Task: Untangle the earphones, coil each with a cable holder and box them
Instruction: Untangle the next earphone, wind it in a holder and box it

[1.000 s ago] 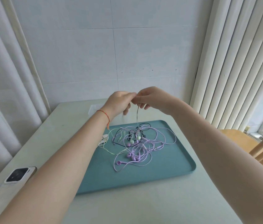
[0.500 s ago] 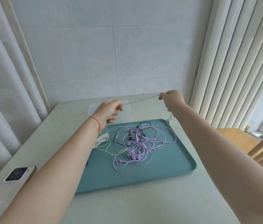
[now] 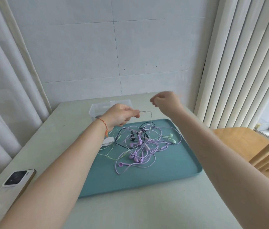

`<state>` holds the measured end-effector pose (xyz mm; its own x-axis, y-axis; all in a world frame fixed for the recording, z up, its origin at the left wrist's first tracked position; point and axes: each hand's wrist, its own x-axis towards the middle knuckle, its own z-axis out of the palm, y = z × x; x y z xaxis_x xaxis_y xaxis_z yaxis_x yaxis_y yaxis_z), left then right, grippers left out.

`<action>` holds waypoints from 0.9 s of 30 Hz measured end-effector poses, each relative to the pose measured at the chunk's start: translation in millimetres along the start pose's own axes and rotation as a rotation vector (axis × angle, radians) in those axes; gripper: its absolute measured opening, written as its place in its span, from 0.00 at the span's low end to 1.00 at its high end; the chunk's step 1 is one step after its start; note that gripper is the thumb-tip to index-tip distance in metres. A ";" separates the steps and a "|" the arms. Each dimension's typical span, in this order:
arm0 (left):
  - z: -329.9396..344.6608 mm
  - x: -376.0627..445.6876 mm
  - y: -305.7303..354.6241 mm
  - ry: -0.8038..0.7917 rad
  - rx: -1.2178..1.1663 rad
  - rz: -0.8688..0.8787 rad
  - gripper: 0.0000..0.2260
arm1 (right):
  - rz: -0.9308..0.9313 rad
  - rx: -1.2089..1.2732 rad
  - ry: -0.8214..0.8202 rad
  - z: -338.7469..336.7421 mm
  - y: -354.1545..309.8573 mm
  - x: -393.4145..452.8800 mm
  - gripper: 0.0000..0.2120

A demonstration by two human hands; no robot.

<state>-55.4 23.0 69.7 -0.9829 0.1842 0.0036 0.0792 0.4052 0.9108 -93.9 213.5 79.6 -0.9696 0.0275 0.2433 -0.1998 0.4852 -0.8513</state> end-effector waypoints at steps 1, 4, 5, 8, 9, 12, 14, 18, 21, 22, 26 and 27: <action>3.3 0.3 3.0 -0.015 0.019 0.003 0.11 | -0.041 0.072 -0.093 4.6 -8.9 -6.3 0.12; 11.4 3.3 10.3 -0.025 0.061 0.011 0.13 | -0.085 0.141 -0.318 17.0 -23.1 -20.0 0.10; 12.7 5.1 11.5 -0.004 0.079 0.012 0.14 | -0.076 0.108 -0.348 18.9 -24.7 -22.6 0.09; 9.8 10.7 9.3 0.075 0.161 0.048 0.15 | -0.019 -0.018 -0.438 16.1 -23.7 -24.4 0.13; 7.3 11.5 7.8 0.081 0.171 0.066 0.15 | -0.008 -0.057 -0.459 12.5 -23.4 -24.9 0.16; -3.7 10.5 4.5 0.089 0.119 0.064 0.14 | -0.010 -0.145 -0.437 -1.1 -18.0 -22.9 0.18; -13.8 9.1 4.0 0.155 -0.023 0.036 0.13 | -0.006 -0.086 -0.363 -9.0 -9.8 -16.9 0.15; -33.3 6.1 3.5 0.324 -0.204 0.019 0.07 | 0.109 -0.038 -0.007 -22.1 9.4 -0.2 0.13; -33.3 4.5 5.9 0.320 -0.216 0.034 0.07 | 0.131 -0.213 -0.044 -22.3 10.3 1.9 0.10; -30.7 3.8 8.2 0.279 -0.202 0.040 0.07 | 0.108 -0.237 -0.077 -19.1 6.0 0.2 0.11; -9.1 1.5 16.1 0.040 -0.078 0.074 0.09 | -0.087 -0.078 -0.171 -0.8 -27.0 -15.7 0.15; -3.7 1.2 17.9 0.017 -0.061 0.075 0.09 | -0.099 -0.011 -0.235 3.8 -34.9 -20.0 0.14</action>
<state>-55.7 27.2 87.5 -0.9773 0.1967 0.0792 0.1430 0.3352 0.9312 -68.0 192.8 102.7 -0.9519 -0.2240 0.2090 -0.2949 0.4853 -0.8231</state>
